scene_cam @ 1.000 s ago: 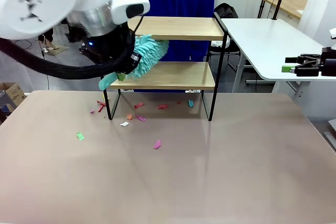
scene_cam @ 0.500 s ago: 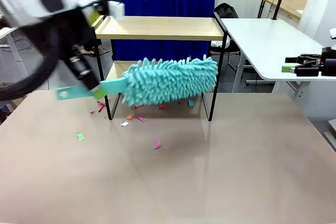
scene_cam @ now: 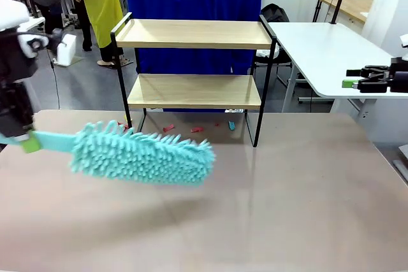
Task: Clean the shelf.
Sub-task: Clean the specific section of the Shelf indicated by the human with the Duster.
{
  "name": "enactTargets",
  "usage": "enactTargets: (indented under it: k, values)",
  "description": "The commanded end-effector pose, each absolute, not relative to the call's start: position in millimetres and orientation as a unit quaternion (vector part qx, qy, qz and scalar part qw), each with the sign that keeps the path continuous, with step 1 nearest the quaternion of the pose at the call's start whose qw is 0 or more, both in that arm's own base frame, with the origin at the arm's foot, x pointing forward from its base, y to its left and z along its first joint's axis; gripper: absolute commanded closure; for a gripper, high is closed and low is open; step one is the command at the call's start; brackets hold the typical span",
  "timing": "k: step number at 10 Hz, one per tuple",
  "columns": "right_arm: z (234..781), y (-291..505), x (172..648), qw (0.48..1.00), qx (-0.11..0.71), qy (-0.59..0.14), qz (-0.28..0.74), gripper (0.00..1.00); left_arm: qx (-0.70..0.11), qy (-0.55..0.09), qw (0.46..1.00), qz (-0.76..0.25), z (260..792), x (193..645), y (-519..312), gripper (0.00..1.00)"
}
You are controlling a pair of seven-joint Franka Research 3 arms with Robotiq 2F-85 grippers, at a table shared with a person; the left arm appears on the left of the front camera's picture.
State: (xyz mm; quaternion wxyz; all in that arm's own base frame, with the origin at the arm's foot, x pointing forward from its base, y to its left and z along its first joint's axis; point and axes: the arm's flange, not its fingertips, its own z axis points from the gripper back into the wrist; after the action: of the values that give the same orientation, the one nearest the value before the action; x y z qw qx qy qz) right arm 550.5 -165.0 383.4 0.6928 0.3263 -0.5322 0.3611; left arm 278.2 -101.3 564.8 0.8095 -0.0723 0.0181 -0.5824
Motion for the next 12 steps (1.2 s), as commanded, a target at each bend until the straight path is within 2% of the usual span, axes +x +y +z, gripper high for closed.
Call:
enactTargets:
  k: [1, 3, 4, 5, 12]
  values:
    - [386, -163, 551, 0.691, 0.326, -0.534, 0.362, 0.00, -0.022, 0.076, 0.776, -0.626, 565, 294, -98, 0.87]
    - [386, -163, 551, 0.691, 0.326, -0.534, 0.362, 0.00, 0.002, 0.099, 0.746, -0.659, 559, 310, -112, 0.87]
    - [386, -163, 551, 0.691, 0.326, -0.534, 0.362, 0.00, 0.010, 0.111, 0.745, -0.657, 555, 316, -118, 0.87]
    - [386, -163, 551, 0.691, 0.326, -0.534, 0.362, 0.00, -0.017, 0.092, 0.769, -0.633, 549, 300, -104, 0.87]
    - [386, -163, 551, 0.691, 0.326, -0.534, 0.362, 0.00, -0.017, 0.092, 0.769, -0.633, 549, 300, -104, 0.87]
